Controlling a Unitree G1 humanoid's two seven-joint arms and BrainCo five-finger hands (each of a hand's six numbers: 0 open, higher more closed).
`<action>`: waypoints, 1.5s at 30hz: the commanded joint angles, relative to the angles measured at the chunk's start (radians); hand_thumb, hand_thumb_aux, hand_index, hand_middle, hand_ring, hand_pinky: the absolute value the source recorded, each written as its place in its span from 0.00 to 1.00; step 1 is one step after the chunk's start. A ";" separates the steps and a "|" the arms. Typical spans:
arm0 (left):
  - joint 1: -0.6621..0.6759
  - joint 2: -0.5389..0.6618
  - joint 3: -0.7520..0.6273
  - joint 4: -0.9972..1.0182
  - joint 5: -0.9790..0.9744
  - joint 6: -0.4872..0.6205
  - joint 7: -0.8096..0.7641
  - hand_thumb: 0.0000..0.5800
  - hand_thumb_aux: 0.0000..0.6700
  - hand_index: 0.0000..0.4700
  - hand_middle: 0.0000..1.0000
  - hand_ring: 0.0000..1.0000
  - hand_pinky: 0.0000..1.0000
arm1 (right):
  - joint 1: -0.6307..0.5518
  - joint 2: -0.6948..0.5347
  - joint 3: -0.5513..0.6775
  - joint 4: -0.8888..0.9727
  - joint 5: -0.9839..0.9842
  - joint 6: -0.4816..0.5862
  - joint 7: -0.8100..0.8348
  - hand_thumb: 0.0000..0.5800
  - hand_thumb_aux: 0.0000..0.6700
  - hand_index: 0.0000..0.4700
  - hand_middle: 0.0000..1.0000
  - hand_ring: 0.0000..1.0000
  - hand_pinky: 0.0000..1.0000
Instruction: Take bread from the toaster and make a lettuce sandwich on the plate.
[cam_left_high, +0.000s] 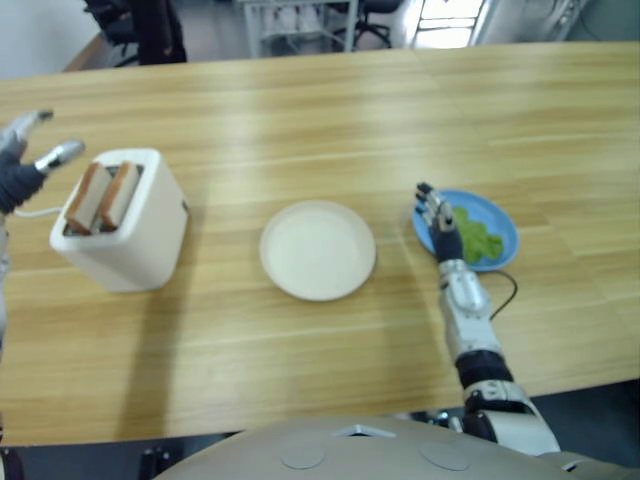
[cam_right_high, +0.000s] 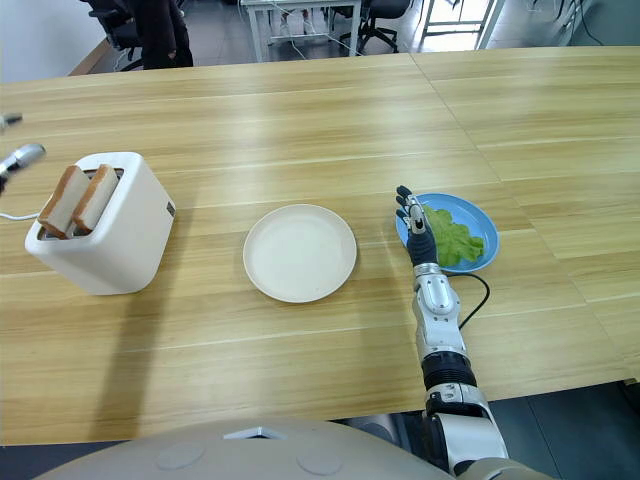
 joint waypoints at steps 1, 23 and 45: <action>0.012 0.028 -0.079 0.105 0.124 0.056 0.040 0.00 0.00 0.00 0.00 0.00 0.00 | 0.003 0.001 0.008 0.007 -0.004 0.002 0.003 0.00 0.00 0.00 0.00 0.00 0.00; -0.010 0.001 -0.213 0.182 0.263 0.129 0.136 1.00 1.00 0.98 1.00 1.00 1.00 | 0.031 -0.011 0.006 -0.027 -0.003 0.016 0.008 0.00 0.00 0.00 0.00 0.00 0.00; -0.046 -0.046 0.076 -0.255 0.277 -0.020 0.433 1.00 1.00 0.98 1.00 1.00 1.00 | 0.033 -0.007 0.037 0.010 -0.028 0.034 0.012 0.00 0.00 0.00 0.00 0.00 0.00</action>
